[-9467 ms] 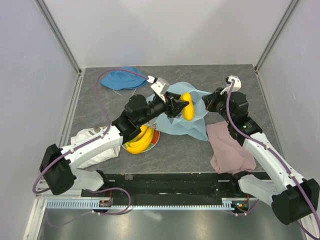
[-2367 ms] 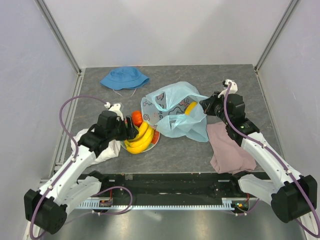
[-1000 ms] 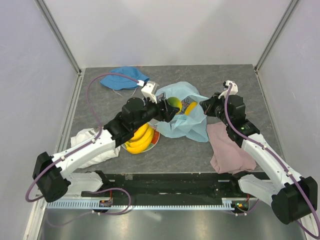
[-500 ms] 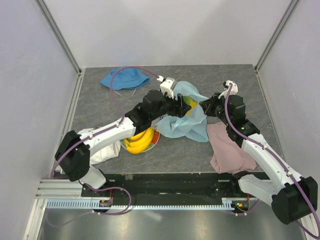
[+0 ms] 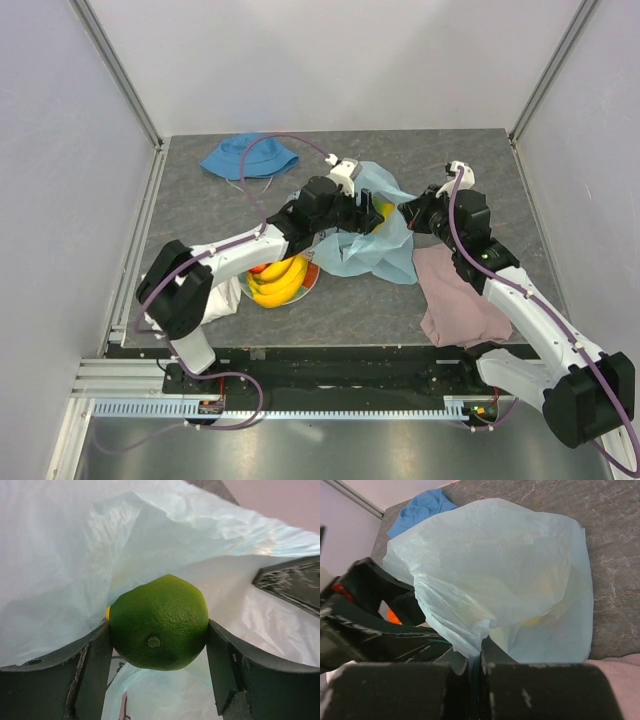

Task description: Place the fruits into the plastic bag

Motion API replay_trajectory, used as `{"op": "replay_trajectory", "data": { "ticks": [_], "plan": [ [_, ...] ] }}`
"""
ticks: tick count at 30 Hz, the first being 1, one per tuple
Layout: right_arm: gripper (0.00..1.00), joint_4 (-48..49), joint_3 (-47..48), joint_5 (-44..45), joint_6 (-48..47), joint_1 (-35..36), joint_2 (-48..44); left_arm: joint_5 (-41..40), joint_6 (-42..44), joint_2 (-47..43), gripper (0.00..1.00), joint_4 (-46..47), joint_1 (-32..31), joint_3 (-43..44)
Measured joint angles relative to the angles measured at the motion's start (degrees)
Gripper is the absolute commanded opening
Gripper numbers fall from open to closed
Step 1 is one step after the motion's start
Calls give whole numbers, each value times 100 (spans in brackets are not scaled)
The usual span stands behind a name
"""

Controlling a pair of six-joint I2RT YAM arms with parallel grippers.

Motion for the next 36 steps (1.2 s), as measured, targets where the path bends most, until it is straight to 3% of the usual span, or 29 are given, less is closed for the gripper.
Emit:
{"op": "replay_trajectory", "data": {
  "ticks": [9,12,17,36],
  "plan": [
    [0,0,0,-11,0,0,11,96,-2,621,57,-22,0,122],
    [0,0,0,-22,2,0,48,131,-4,732,61,-31,0,127],
    [0,0,0,-52,2,0,114,227,-4,898,76,-120,0,155],
    [0,35,-26,-55,26,0,120,402,2,914,92,-181,0,175]
  ]
}}
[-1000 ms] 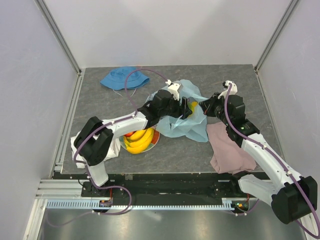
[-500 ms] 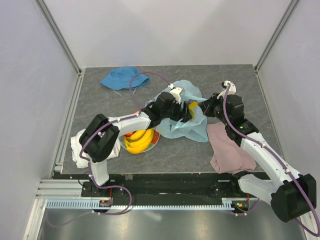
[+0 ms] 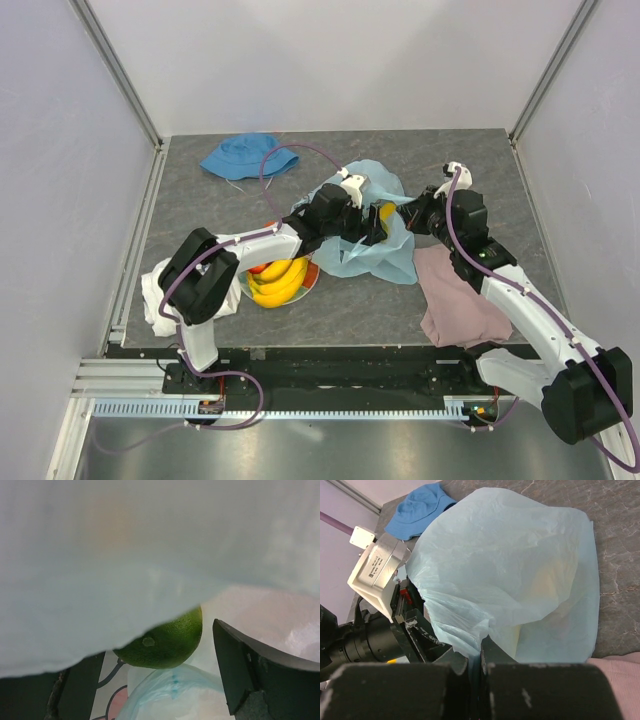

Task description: Place the fruits into the plastic bag

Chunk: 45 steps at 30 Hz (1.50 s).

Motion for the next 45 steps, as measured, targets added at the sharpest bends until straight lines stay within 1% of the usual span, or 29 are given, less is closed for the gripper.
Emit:
{"op": "replay_trajectory", "data": {
  "ticks": [3,8,16,25,31,39,42,45],
  "plan": [
    [0,15,-22,0,13,0,0,13,0,-9,95,2,0,0],
    [0,63,-39,2,17,0,0,15,2,-157,98,24,0,-44],
    [0,94,-48,2,17,0,0,-15,79,-625,99,181,0,-120],
    [0,94,-52,2,17,0,0,-2,111,-734,98,173,0,-234],
    [0,94,-57,4,20,0,-2,192,345,-1126,96,247,0,-662],
    [0,94,-68,4,20,0,-9,542,824,-2052,96,566,0,-1561],
    [0,94,-68,4,22,0,-11,525,907,-2404,96,599,0,-1821],
    [0,94,-74,4,31,0,-24,337,916,-2726,96,627,0,-1998]
  ]
}}
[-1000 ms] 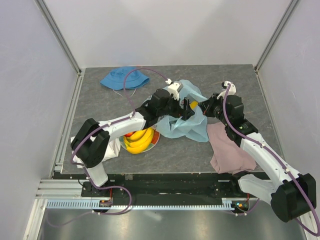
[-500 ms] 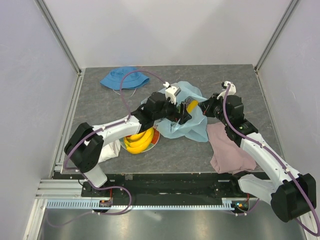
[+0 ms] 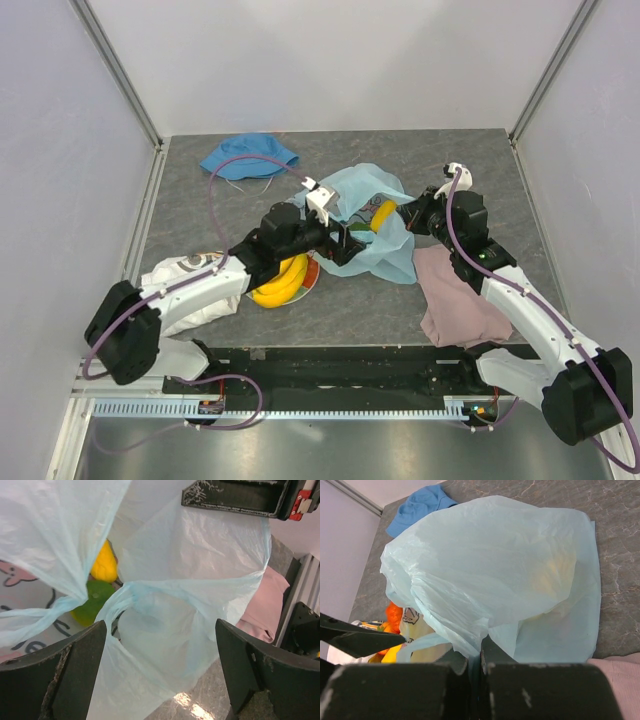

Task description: Place the fruits into the plastic bag

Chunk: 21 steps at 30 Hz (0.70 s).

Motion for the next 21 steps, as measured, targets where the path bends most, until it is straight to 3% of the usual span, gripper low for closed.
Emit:
{"op": "replay_trajectory", "data": {
  "ticks": [11,21],
  "plan": [
    [0,0,-4,22,9,0,-37,-1145,-63,-1088,96,105,39,-352],
    [0,0,-4,44,7,0,-37,-1915,-664,-1497,96,-234,811,-935]
  ]
}}
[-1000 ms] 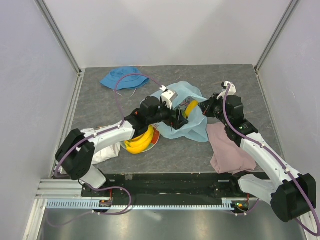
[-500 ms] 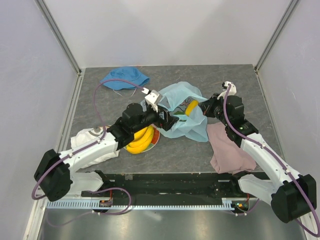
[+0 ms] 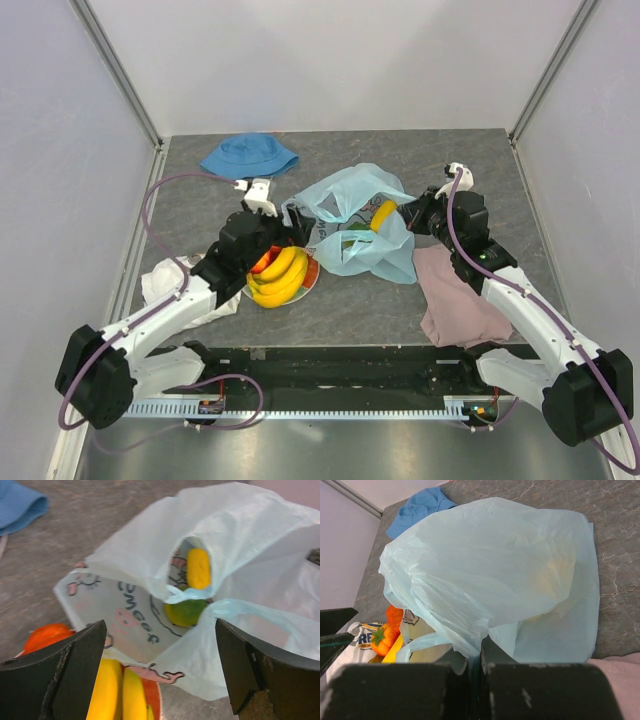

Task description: Place the fruits into the plastic bag

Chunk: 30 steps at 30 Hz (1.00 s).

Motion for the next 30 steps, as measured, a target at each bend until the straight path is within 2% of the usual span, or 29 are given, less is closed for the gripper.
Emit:
{"op": "replay_trajectory", "data": {
  "ticks": [6,12,18,30],
  "plan": [
    [0,0,0,2,0,0,0,-734,-278,-393,99,-155,514,-378],
    [0,0,0,2,0,0,0,-1231,-466,66,99,-463,848,-330],
    [0,-4,0,9,-4,0,0,-1316,-496,699,99,-793,1034,-179],
    [0,-4,0,22,-17,0,0,-1134,-431,1104,86,-822,1191,15]
  ]
}}
